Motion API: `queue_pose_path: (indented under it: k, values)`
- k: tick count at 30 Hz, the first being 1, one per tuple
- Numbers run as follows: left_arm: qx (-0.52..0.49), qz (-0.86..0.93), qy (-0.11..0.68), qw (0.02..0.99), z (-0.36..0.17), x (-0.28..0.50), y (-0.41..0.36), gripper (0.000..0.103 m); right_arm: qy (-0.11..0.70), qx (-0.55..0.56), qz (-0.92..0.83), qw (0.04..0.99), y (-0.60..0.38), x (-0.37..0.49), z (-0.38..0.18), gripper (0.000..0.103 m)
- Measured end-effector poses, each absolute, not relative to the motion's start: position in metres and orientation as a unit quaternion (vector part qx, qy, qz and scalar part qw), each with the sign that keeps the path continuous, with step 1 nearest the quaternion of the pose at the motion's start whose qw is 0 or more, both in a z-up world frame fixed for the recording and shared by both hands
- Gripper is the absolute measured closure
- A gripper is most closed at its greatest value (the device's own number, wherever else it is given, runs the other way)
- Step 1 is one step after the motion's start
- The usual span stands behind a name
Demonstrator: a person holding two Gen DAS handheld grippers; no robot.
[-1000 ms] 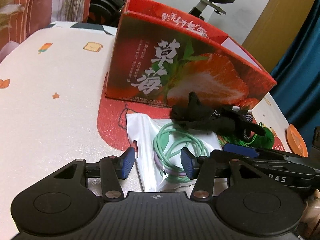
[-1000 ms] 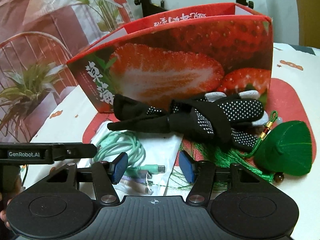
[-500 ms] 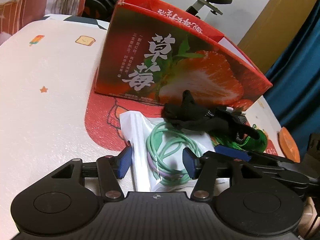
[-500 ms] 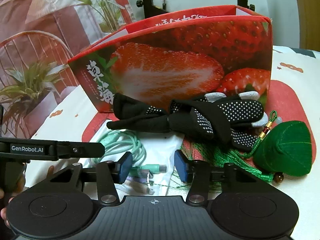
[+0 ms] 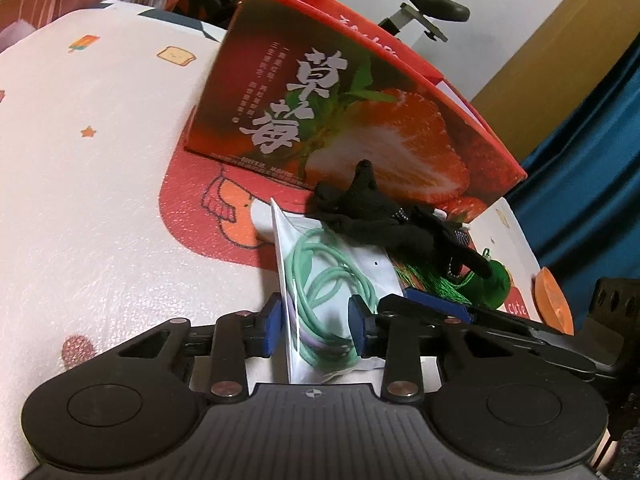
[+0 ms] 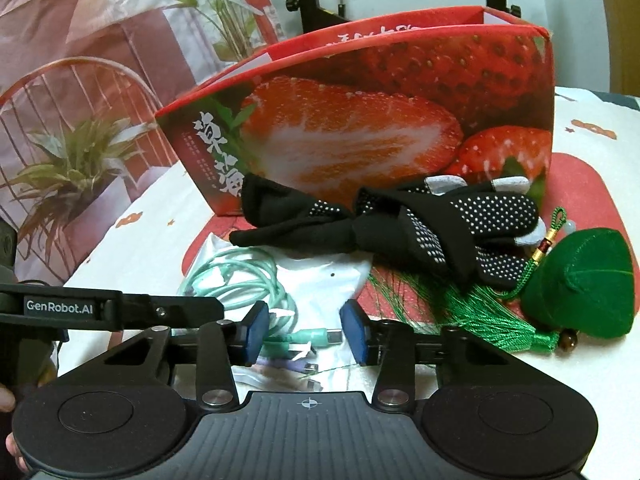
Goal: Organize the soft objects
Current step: 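Close both tools on the clear cable bag at two points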
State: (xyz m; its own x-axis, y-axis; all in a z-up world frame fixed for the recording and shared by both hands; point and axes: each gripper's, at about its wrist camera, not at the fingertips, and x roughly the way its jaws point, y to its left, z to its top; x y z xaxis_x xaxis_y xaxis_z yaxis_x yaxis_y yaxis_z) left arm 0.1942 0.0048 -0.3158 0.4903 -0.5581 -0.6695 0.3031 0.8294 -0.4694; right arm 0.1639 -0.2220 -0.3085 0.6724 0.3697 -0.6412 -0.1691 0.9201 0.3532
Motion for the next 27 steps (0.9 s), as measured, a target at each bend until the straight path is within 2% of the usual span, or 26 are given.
queue_pose_path:
  k: [27]
  values:
    - [-0.186,-0.264,0.427,0.845,-0.323,0.192,0.028,0.070,0.377,0.125,0.147,0.906,-0.213,0.172,-0.309,0.062]
